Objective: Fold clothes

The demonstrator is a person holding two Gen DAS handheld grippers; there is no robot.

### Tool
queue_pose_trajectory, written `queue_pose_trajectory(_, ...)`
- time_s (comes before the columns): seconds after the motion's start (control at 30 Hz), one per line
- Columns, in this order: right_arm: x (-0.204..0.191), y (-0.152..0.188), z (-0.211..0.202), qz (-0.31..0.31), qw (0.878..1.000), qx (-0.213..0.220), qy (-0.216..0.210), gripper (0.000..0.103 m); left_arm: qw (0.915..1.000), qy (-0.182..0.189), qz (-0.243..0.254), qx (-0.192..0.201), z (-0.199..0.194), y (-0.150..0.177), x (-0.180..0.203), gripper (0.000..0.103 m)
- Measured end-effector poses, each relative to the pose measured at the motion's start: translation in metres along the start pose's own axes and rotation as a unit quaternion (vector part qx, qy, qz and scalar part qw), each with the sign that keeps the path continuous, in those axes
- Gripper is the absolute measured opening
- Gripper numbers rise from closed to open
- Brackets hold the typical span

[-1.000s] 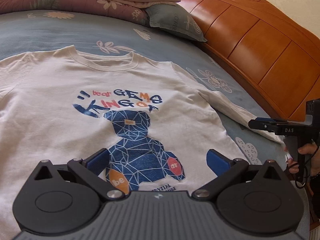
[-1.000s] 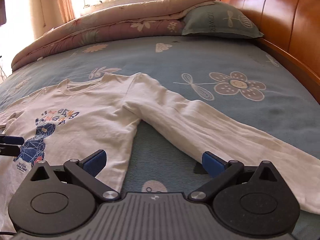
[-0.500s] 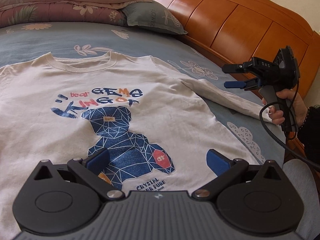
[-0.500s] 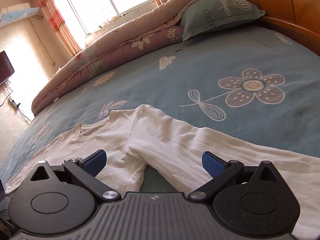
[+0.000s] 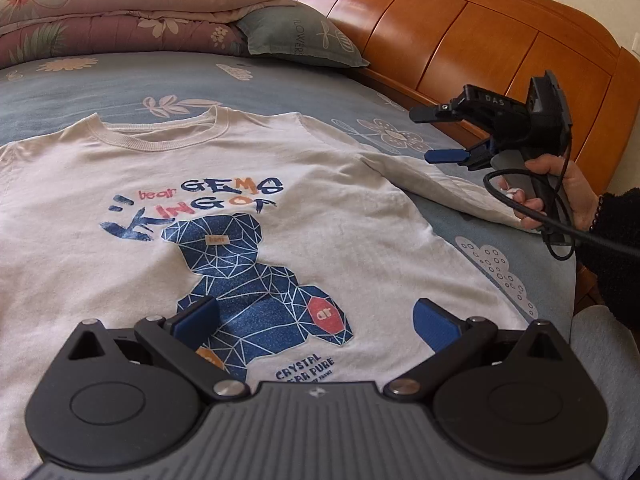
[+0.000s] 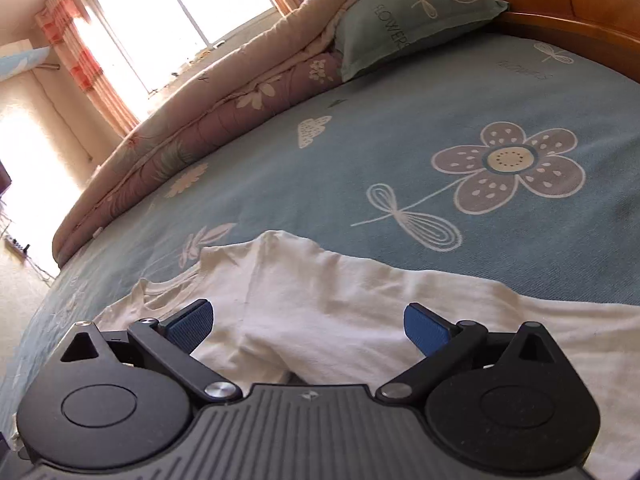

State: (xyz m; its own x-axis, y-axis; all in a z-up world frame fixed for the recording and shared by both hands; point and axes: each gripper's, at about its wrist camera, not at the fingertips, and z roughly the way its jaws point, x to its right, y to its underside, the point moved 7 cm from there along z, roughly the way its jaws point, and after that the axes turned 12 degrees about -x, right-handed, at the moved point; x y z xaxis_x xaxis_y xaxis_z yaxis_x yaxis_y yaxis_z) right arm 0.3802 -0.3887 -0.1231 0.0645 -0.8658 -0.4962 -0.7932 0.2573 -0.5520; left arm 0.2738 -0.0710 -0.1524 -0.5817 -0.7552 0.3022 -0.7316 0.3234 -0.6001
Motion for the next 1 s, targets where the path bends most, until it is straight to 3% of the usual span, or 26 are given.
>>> queue_pose_trajectory(0.13, -0.047, 0.021, 0.001, -0.099, 0.995, -0.017, -0.021, 0.103, 1.0, -0.001, 0.003, 0.0, -0.001, 0.0, 0.0, 0.102)
queue_pose_trajectory(0.2, -0.059, 0.032, 0.011, -0.152, 0.988, -0.04, -0.002, 0.103, 1.0, 0.0, 0.004, 0.0, -0.001, 0.001, 0.0, 0.102)
queue_pose_trajectory(0.5, -0.037, 0.044, 0.05, -0.229, 0.965, -0.096, 0.085, 0.103, 1.0, 0.004, 0.002, 0.0, -0.001, 0.0, -0.002, 0.102)
queue_pose_trajectory(0.67, -0.035, 0.047, 0.056, -0.251, 0.956, -0.121, 0.091, 0.103, 1.0, 0.006, 0.001, 0.001, -0.001, 0.0, -0.002, 0.102)
queue_pose_trajectory(0.83, -0.035, 0.043, 0.048, -0.207, 0.965, -0.155, 0.045, 0.103, 1.0, 0.007, 0.001, 0.001, -0.002, 0.001, -0.002, 0.102)
queue_pose_trajectory(0.9, -0.036, 0.043, 0.043, -0.216, 0.962, -0.156, 0.057, 0.102, 1.0, 0.008, 0.0, 0.001, -0.002, 0.0, -0.002, 0.102)
queue_pose_trajectory(1.0, -0.038, 0.042, 0.034, -0.231, 0.959, -0.143, 0.084, 0.091, 1.0, 0.008, 0.0, 0.001, -0.002, 0.0, -0.003, 0.102)
